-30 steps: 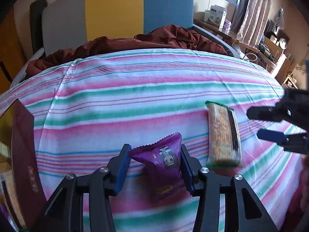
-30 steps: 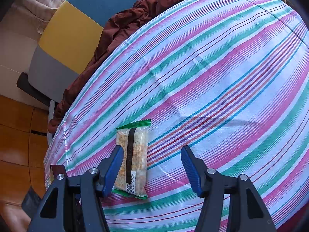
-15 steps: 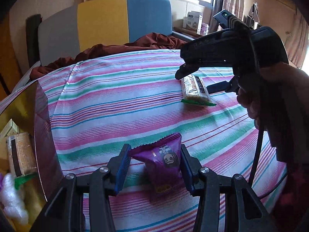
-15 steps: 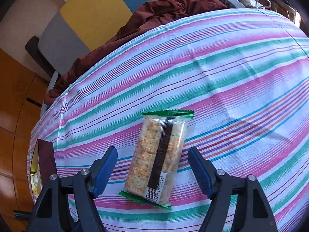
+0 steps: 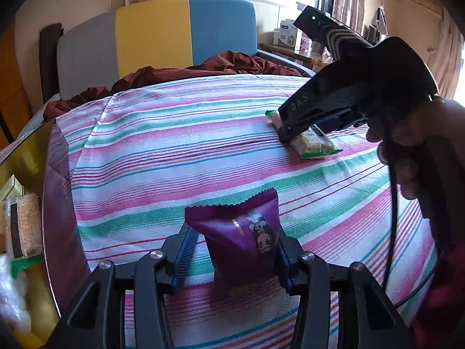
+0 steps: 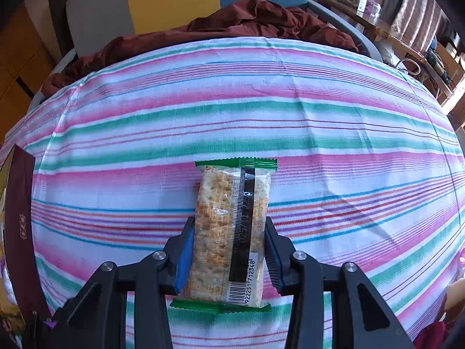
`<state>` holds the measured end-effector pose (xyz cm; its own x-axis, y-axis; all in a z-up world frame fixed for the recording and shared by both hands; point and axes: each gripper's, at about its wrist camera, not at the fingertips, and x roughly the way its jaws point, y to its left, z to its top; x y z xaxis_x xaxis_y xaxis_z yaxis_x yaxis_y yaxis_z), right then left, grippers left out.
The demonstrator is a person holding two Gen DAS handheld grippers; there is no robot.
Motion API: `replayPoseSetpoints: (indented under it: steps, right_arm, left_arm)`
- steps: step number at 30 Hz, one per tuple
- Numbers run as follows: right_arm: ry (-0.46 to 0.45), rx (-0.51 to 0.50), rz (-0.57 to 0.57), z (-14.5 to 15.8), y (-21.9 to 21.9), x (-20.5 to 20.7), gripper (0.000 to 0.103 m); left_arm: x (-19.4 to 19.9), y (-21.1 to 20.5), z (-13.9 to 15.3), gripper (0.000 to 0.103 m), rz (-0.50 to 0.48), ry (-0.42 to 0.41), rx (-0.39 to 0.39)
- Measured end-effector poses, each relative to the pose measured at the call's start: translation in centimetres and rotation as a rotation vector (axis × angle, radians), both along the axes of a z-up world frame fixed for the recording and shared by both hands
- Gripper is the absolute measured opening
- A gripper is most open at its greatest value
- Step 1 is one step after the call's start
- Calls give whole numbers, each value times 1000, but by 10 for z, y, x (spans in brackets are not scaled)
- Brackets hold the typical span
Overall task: Organize objects
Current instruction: 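Grasp the purple snack packet with the left gripper while the right gripper grasps the cracker pack, then carry the purple packet into the gold tray and open the left gripper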
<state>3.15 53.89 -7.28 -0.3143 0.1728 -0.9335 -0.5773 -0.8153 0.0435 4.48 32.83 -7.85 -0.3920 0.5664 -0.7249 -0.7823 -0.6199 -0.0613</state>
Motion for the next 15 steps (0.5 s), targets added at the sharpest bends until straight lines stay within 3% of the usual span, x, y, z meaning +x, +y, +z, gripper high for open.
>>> replayPoseSetpoints:
  steps: [9, 12, 15]
  right_arm:
    - [-31, 24, 66, -7, -6, -2, 43]
    - [-35, 36, 73, -9, -11, -5, 43]
    - [-39, 52, 81, -9, -12, -7, 43]
  left_arm:
    - [-1, 0, 0, 49, 1, 7, 0]
    - [1, 0, 0, 39, 6, 28, -13]
    - [3, 1, 1, 38, 6, 40, -24]
